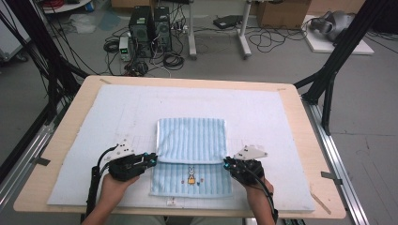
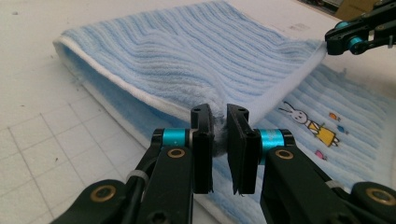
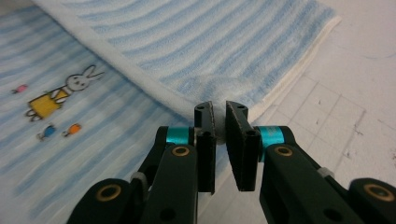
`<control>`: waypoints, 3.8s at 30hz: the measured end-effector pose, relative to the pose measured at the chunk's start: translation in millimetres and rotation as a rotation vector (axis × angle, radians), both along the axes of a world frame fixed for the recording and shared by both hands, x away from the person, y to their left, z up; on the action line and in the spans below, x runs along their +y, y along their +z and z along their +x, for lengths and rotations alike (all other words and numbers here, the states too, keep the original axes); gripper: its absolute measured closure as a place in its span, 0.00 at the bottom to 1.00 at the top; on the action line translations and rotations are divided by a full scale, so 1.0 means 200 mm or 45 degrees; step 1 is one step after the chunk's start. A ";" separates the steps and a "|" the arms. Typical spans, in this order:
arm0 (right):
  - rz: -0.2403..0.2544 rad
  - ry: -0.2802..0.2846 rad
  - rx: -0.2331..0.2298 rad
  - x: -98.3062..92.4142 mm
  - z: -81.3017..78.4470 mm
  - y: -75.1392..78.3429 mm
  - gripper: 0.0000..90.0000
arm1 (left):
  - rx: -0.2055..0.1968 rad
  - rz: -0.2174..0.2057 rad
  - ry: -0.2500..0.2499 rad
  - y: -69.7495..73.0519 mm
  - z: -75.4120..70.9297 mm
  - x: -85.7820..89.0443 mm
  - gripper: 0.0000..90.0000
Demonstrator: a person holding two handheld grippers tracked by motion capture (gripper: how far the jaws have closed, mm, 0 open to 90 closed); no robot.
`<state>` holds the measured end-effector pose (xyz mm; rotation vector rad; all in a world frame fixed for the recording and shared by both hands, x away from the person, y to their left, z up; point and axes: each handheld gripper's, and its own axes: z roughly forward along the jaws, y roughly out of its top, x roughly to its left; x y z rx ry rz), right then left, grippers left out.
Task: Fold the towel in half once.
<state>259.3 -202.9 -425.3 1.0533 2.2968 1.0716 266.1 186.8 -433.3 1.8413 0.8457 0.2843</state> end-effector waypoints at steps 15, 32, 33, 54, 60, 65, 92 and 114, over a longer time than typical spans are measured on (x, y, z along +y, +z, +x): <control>0.033 0.080 -0.004 -0.04 -0.26 0.01 0.92 | 0.082 -0.028 -0.122 -0.05 -0.17 0.05 0.89; -0.026 0.077 0.029 -0.04 -0.43 -0.03 0.84 | 0.115 -0.026 -0.200 -0.08 -0.31 0.07 0.80; -0.004 0.048 0.029 -0.05 -0.43 -0.03 0.73 | 0.112 -0.035 -0.162 -0.08 -0.30 0.07 0.68; -0.005 -0.027 0.080 0.08 -0.03 -0.10 0.71 | -0.030 -0.179 0.094 0.05 0.04 0.15 0.48; -0.091 0.005 0.102 0.06 -0.07 -0.08 0.70 | -0.014 -0.175 0.116 0.05 0.10 0.15 0.46; -0.002 0.020 0.062 0.04 -0.02 -0.03 0.59 | -0.043 -0.161 0.108 0.07 0.16 0.13 0.46; 0.083 -0.170 0.044 0.01 0.48 -0.05 0.72 | -0.056 0.018 0.151 0.03 0.47 -0.02 0.69; 0.012 -0.241 0.116 0.04 0.66 -0.10 0.73 | 0.055 0.291 0.260 -0.09 0.67 -0.15 0.96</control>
